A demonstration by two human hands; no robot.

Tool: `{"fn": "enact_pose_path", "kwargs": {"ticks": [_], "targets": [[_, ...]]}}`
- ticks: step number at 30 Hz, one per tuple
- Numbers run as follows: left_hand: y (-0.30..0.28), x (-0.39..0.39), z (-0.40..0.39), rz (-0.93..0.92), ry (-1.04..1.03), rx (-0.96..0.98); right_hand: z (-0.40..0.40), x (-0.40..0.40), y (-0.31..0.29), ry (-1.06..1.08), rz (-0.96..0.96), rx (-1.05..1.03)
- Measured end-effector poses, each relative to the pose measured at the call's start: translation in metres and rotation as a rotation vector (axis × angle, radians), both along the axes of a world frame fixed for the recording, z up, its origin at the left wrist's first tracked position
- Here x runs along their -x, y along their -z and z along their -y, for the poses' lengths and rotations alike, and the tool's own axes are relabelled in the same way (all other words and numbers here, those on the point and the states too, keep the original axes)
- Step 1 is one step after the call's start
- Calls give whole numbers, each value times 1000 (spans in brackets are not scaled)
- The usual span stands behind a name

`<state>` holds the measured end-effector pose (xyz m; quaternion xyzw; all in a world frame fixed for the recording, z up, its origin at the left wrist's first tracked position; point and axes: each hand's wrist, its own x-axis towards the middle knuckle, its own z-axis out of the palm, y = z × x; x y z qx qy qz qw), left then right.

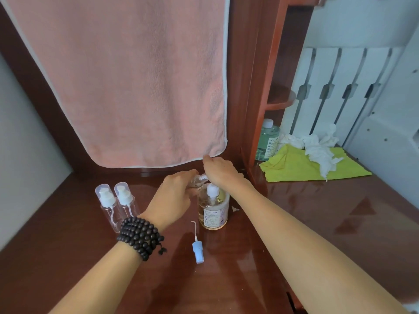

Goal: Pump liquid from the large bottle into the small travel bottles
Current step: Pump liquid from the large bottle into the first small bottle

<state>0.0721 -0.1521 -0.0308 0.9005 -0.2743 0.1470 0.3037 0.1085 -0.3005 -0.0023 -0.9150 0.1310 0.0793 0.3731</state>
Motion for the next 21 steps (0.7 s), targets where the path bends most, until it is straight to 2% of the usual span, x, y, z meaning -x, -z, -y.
{"fn": "enact_pose_path", "kwargs": {"ticks": [10,16,21], "targets": [[13,1,4,-40,-24,-14,0,2,13,-7,-55,88],[4,2,1,-47,-9,58,-2,-3,3,5,-16,0],[7,1,2,-93,-14,65,2,-1,8,25,-56,52]]}}
